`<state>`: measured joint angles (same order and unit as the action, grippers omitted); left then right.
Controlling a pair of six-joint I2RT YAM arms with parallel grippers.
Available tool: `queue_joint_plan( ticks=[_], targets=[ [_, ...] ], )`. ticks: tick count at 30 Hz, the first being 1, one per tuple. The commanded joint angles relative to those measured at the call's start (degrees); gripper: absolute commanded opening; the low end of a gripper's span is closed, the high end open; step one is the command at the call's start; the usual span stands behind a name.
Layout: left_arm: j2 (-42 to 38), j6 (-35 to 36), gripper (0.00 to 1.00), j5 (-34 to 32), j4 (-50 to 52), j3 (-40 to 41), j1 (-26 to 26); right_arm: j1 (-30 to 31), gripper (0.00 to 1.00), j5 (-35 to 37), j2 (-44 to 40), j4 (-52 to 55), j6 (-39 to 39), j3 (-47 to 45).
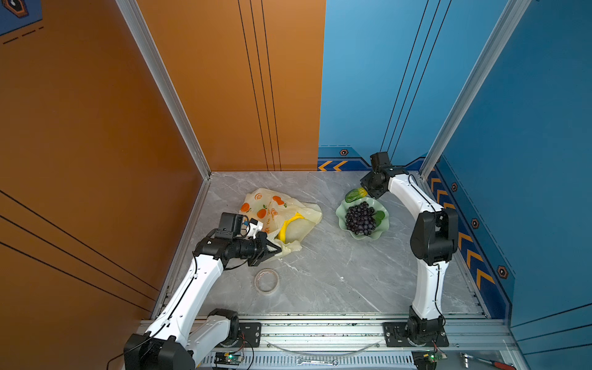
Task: Place the fruits into the plastic bag
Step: Pick up the fruit from the plate, then place the fruit in the plastic bag.
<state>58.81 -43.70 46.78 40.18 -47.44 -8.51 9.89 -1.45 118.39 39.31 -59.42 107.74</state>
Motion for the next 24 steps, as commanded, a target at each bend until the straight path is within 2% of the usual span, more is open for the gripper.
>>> queue_joint_plan(
  ticks=[1, 13, 24],
  targets=[
    [-0.9, 1.2, 0.00, 0.8, 1.2, -0.8, 0.4, 0.8, 0.33, -1.5, -5.3, -1.3, -1.3, -1.7],
    [-1.2, 0.9, 0.00, 0.0, 1.2, -0.8, 0.0, 7.1, 0.33, -4.9, -17.5, -3.3, -2.2, -14.1],
    [-1.2, 1.3, 0.00, -0.6, 1.3, -0.8, -0.5, 16.3, 0.33, -5.6, -20.2, -2.8, -2.7, -17.1]
  ],
)
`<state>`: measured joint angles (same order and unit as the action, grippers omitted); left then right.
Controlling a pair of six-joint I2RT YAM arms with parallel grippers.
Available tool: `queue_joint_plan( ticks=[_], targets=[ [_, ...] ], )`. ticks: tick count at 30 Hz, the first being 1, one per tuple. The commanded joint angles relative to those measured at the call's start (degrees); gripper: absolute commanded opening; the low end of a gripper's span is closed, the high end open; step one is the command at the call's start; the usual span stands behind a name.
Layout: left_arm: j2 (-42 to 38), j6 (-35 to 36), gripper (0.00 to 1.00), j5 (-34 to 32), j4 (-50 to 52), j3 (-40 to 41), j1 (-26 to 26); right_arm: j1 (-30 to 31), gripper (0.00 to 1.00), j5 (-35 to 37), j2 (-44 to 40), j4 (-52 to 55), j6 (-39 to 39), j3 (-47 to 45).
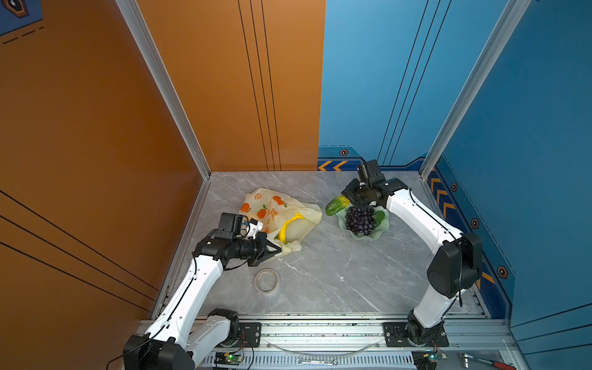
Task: Place the fruits into the plastic bag
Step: Place the fruit in the plastic bag.
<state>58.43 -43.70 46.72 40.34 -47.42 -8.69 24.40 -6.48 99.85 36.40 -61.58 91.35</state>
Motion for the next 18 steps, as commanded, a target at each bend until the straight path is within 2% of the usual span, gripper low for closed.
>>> queue_joint_plan(
  ticks=[1, 11, 18],
  targets=[
    [-0.8, 1.3, 0.00, -0.4, 1.1, -0.8, -0.4, 2.7, 0.33, -0.3, -1.6, 0.1, -0.7, -0.9],
    [-1.4, 1.7, 0.00, 0.0, 1.1, -0.7, -0.4, 11.4, 0.33, 0.6, 1.4, -1.6, -2.8, -0.4],
    [-2.2, 1.7, 0.00, 0.1, 1.1, -0.3, -0.4, 15.4, 0.33, -0.1, 5.1, -3.5, -4.3, 1.2]
  ],
)
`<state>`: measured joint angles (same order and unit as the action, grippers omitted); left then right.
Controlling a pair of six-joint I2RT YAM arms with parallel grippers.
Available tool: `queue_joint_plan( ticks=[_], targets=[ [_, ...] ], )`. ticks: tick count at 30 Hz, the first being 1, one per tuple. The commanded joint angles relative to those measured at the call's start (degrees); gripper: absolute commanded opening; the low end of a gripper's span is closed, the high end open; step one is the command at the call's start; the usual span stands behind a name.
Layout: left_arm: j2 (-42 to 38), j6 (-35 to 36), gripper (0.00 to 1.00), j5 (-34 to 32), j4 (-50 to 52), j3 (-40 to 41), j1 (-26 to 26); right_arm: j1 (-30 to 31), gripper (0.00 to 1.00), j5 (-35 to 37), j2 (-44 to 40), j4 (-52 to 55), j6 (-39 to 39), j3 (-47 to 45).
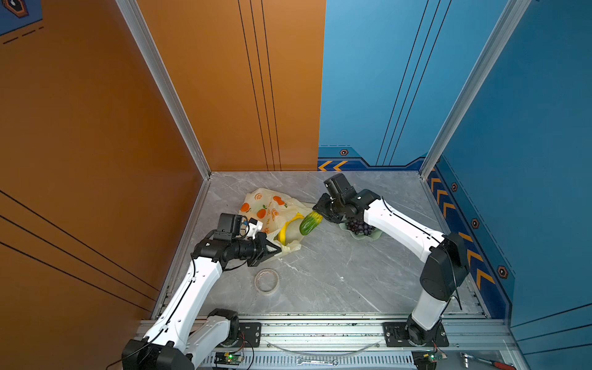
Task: Place the fruits into the plastic bag
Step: Place the fruit in the plastic bag.
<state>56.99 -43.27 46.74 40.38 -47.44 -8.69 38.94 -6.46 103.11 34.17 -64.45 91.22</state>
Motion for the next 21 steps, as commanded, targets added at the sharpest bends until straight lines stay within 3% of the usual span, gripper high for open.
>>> queue_joint_plan(
  ticks=[1, 21],
  targets=[
    [-0.7, 1.3, 0.00, 0.1, 1.1, -0.3, -0.4, 2.5, 0.33, -0.1, 2.4, -1.6, -1.7, 1.7],
    [-1.2, 0.3, 0.00, -0.9, 1.1, -2.2, -1.6, 8.1, 0.32, -6.9, 14.1, -11.5, -11.3, 7.5]
  ],
)
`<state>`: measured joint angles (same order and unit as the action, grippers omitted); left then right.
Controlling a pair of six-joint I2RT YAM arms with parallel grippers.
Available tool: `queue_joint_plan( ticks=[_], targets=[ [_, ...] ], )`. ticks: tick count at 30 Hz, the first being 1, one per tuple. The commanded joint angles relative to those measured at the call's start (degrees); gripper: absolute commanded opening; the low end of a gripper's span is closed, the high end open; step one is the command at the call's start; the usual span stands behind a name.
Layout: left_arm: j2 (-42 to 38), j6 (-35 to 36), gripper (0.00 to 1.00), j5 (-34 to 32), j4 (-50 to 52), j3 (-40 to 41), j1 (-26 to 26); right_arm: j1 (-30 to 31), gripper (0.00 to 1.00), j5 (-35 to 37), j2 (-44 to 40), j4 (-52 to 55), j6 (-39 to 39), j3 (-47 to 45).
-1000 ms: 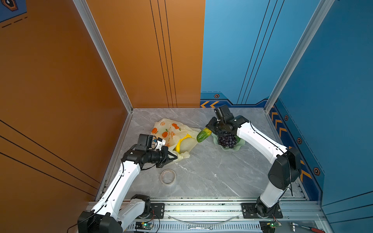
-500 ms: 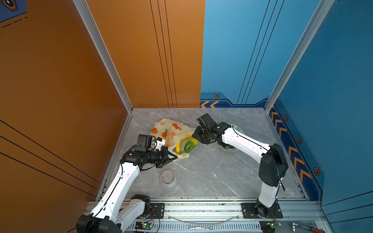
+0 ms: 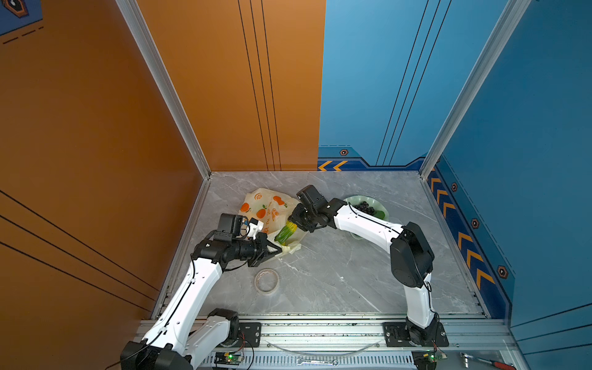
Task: Place the fruits into the plastic bag
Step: Place the fruit in the plastic bag.
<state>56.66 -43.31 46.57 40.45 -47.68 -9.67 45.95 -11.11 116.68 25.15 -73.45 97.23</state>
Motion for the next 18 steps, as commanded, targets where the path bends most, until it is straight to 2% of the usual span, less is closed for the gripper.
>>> queue_joint_plan(
  ticks=[1, 11, 18],
  targets=[
    [-1.2, 0.2, 0.00, -0.9, 1.0, -1.9, -0.6, 1.4, 0.32, -2.6, 0.7, -3.0, -2.5, 1.3],
    [-2.3, -0.5, 0.00, -1.9, 0.9, -0.6, -1.0, 2.6, 0.32, -7.9, 1.3, -17.2, -7.6, -4.3],
    [-2.1, -0.7, 0.00, -2.3, 0.7, -0.8, -1.0, 2.4, 0.32, -9.8, 1.4, -25.3, -8.4, -5.9]
  ],
)
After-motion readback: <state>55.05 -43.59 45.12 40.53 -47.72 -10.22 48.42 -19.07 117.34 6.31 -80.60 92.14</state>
